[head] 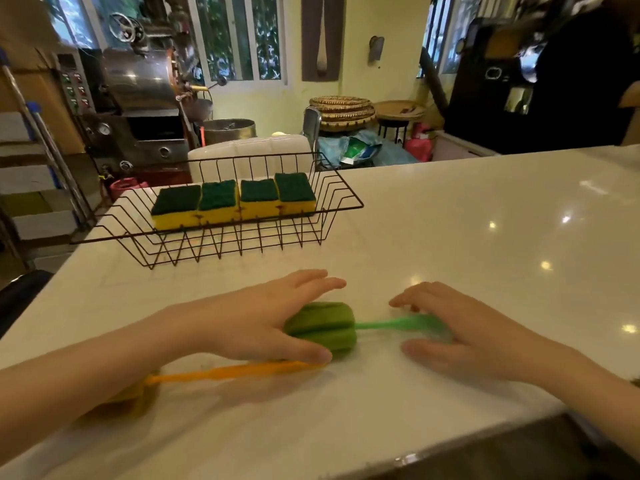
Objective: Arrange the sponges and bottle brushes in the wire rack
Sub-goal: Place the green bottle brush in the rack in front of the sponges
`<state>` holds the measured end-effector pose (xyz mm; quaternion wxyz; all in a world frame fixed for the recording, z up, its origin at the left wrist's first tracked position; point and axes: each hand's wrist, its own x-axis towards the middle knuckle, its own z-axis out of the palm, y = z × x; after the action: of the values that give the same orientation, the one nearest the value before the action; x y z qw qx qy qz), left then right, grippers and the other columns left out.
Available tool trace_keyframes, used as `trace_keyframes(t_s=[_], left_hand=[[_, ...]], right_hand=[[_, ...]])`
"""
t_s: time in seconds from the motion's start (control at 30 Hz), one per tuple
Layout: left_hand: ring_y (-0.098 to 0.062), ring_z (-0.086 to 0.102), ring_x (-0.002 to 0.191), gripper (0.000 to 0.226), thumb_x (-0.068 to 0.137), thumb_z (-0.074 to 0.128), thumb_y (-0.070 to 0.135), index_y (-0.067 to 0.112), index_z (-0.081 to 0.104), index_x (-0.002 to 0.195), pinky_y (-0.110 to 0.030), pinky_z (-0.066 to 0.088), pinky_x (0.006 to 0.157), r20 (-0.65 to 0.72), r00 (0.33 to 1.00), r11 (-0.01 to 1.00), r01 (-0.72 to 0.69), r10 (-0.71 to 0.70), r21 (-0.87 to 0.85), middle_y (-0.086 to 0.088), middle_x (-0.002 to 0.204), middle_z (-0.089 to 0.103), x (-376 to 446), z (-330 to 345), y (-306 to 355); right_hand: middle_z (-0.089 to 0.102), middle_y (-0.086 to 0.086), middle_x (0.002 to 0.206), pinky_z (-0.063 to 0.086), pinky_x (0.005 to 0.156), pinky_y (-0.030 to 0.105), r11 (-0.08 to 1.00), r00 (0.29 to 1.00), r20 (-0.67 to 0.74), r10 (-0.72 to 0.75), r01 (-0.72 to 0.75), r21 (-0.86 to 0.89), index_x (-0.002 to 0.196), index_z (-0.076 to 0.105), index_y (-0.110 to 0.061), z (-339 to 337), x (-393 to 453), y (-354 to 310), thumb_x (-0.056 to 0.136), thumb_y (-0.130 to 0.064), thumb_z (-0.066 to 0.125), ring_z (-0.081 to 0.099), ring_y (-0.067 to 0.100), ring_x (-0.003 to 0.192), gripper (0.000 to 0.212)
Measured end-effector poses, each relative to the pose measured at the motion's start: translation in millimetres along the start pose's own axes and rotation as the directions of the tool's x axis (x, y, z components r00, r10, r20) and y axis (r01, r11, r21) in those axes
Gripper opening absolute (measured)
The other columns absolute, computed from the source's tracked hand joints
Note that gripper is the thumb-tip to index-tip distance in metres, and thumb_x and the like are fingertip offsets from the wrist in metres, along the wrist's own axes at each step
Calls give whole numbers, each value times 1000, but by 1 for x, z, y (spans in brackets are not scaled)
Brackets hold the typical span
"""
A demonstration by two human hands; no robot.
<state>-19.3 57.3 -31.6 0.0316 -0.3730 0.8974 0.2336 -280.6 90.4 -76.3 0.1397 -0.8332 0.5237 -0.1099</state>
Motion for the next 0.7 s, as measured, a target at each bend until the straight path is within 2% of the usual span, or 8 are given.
trace_keyframes(t_s=[0.1,0.23,0.47,0.7], left_hand=[[-4,34,123,67,79,54,52,38,21,136,-23,30,107,16,999,998,-29,28,61,16,143,28,2,1,2],[-6,42,112,62,80,55,48,38,26,133,-22,38,98,7,1000,999,-8,7,43,14,134,42,6,1,4],[-6,46,104,56,79,58,46,41,33,128,-21,44,91,-18,1000,999,16,-16,29,12,125,49,9,-8,-3],[-2,46,97,54,77,60,42,41,36,125,-14,41,79,-154,988,999,38,-33,29,17,112,45,-2,-34,-17]], right_hand=[[51,-19,106,45,84,24,998,996,-81,-34,29,-63,115,51,-36,5,1,0,82,-49,48,49,1,96,36],[55,-15,83,44,66,28,999,994,-106,-16,11,-43,95,62,-31,4,8,0,79,-42,50,53,7,73,22],[62,-10,83,47,71,36,1000,996,-86,-22,20,-24,90,65,-26,-10,21,-2,80,-39,59,54,12,75,17],[62,-11,78,50,69,37,996,978,-186,-89,83,-43,86,66,-26,-30,54,-17,79,-36,64,56,10,72,13]])
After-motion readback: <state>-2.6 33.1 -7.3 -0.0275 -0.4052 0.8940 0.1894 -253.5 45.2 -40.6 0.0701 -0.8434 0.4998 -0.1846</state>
